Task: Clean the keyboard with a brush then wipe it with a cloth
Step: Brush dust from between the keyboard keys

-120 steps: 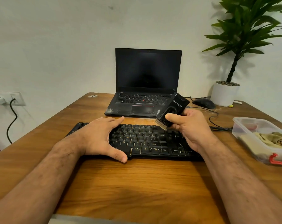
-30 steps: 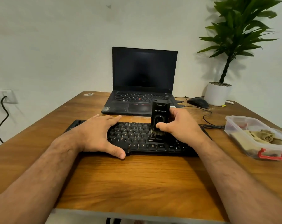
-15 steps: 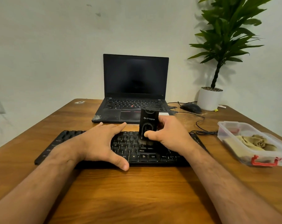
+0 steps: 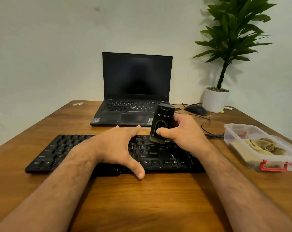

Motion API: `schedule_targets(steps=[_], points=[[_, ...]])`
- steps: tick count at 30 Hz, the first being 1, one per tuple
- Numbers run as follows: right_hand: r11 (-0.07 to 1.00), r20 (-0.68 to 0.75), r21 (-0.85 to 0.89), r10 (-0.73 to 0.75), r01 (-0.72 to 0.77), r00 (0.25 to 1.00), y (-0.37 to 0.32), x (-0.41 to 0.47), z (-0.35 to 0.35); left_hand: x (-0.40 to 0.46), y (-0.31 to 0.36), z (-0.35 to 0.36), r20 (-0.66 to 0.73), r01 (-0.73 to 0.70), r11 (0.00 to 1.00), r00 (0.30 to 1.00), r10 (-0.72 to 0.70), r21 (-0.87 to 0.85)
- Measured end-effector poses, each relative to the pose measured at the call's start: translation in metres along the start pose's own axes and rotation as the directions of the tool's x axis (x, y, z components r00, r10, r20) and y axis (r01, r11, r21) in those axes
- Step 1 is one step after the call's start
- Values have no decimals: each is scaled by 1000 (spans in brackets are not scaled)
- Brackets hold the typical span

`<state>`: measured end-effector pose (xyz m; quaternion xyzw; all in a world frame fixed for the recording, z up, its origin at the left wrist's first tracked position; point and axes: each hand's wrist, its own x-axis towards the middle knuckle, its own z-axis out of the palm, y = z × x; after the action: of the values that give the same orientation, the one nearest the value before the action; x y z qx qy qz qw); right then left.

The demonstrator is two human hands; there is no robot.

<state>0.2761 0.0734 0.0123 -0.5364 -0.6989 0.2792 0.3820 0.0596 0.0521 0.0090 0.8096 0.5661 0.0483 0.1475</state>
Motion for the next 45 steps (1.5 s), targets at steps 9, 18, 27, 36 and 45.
schedule_targets(steps=[9,18,27,36,45], points=[[999,35,-13,43,-42,998,2,5,8,-5,3,0,-10,-12,999,1000,13,50],[993,51,-111,-38,43,998,2,1,10,-5,1,2,-15,-14,1000,1000,14,24],[998,100,-64,-1,7,995,2,0,6,-7,3,3,-21,-17,1000,1000,17,17],[999,28,42,9,-10,1000,9,-4,-5,-6,3,3,-15,0,1000,1000,0,12],[996,-14,-80,22,-23,1000,19,-6,-21,-5,0,4,-2,-1,1000,1000,1,8]])
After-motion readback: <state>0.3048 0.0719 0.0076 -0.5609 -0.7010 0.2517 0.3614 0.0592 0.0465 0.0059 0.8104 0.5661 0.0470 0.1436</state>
